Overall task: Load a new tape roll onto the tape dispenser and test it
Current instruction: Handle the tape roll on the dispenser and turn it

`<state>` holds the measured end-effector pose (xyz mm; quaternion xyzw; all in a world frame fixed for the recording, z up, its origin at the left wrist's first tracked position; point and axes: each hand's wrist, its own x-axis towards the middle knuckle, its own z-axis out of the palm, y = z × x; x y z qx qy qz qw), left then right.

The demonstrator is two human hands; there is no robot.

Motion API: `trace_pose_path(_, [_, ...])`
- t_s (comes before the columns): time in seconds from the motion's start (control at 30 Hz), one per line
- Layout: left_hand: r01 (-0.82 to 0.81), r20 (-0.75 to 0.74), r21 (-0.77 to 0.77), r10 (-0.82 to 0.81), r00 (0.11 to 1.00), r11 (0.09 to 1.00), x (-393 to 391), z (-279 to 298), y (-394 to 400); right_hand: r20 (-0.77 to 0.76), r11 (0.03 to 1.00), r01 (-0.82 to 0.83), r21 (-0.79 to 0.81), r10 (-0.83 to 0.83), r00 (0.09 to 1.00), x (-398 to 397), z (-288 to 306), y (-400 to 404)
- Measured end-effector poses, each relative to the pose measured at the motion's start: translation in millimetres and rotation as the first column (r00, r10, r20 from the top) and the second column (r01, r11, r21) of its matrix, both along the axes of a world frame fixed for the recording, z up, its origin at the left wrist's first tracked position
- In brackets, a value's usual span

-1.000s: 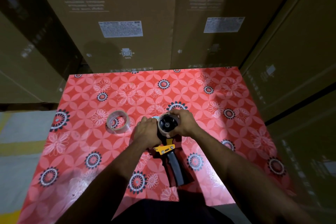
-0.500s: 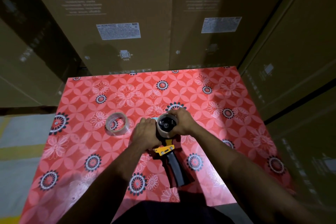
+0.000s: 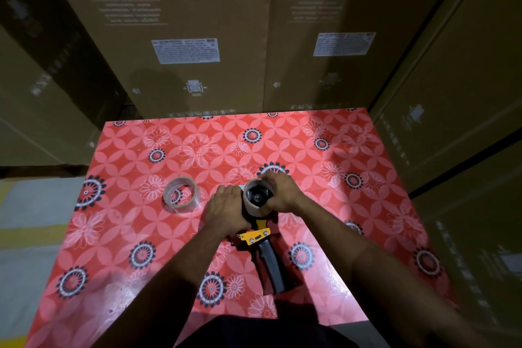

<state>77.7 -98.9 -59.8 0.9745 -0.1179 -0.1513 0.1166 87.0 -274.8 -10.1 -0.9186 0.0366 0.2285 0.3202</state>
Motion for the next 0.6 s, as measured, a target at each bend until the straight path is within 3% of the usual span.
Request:
trace_pose_path(0.13, [0.026,0.012,0.028,-0.026,1.0,0.999,-0.1,1.0,0.5,-0.004,0.991,-0.124,-0.048,0.124,0.992,-0.3,-8.2,-0.5])
trace_pose_path(0.27, [0.03,0.005,0.033,-0.03,1.0,0.999,-2.2,1.0,1.1,-0.07,0.994,0.075,0.082,-0.069,0.995,-12.2,-6.9,1.0])
trace_pose_path(0.37, [0.014,-0.005,0.019,-0.014,1.0,1.0,-1.4,1.0,0.2,-0.055,0.983,0.161,0.09,-0.156,0.986,-15.1,-6.5,3.4])
trace_pose_path(0.6, [0.032,0.021,-0.029,-0.031,0.999,0.999,-0.6,-1.9,2.4,0.03,0.992,-0.057,0.116,0.054,0.998,-2.2,3.7,-7.8])
